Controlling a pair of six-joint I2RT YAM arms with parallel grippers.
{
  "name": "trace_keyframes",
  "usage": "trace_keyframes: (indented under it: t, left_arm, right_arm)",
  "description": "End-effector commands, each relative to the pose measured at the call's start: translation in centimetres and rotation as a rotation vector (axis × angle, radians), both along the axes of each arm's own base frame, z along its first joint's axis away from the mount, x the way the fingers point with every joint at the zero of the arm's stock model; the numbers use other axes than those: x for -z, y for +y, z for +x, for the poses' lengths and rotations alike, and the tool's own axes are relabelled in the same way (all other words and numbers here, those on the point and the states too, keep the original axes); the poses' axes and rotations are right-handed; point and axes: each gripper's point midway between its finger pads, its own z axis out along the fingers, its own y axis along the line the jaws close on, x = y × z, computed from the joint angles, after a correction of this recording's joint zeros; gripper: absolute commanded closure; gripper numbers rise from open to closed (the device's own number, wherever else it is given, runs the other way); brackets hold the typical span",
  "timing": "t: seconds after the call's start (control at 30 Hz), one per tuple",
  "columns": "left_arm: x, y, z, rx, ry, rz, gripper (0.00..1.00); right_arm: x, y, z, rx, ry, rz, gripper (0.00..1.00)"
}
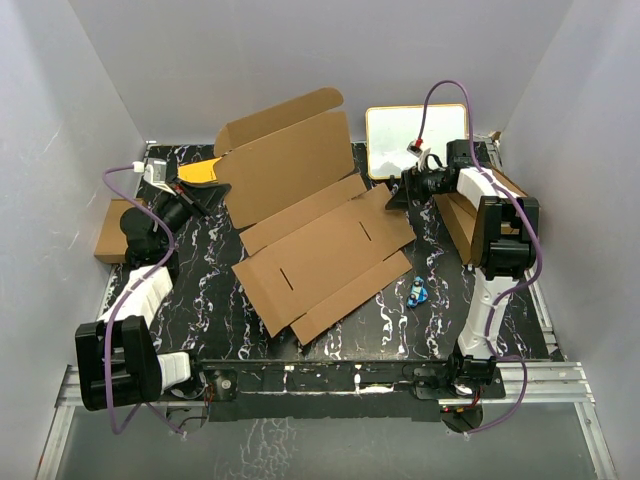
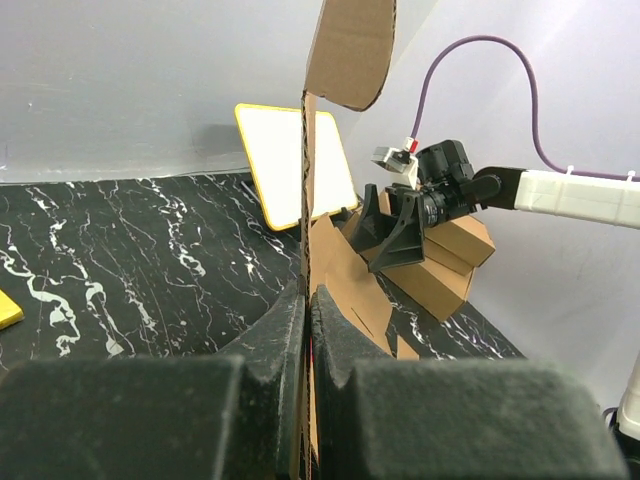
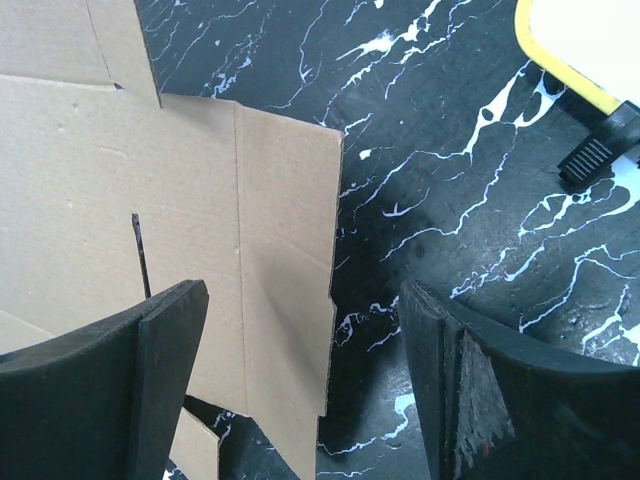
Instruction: Fold the paper box
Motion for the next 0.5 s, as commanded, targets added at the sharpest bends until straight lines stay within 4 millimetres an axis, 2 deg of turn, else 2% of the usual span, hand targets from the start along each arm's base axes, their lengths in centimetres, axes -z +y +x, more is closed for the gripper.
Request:
trace_keyframes:
  t: [0.0,0.23,0.47]
  left_arm:
    - [-3.2,-0.4,-1.2,0.020,-0.111,0.012,1.00]
    - [-3.2,-0.4,-1.6,0.018,-0.108,0.006,1.00]
    - [-3.1,-0.4,-1.8,0.017,-0.103,0.004,1.00]
  right_arm:
    - [-1.7,0.3,0.9,-0.025,-0.054,0.039,0.20]
    - [-1.8,0.6,0.5,-0.043,-0.051,0.066,0.33]
    - [-3.1,1.1,-1.8,-0.090,-0.070,0.128,0.60]
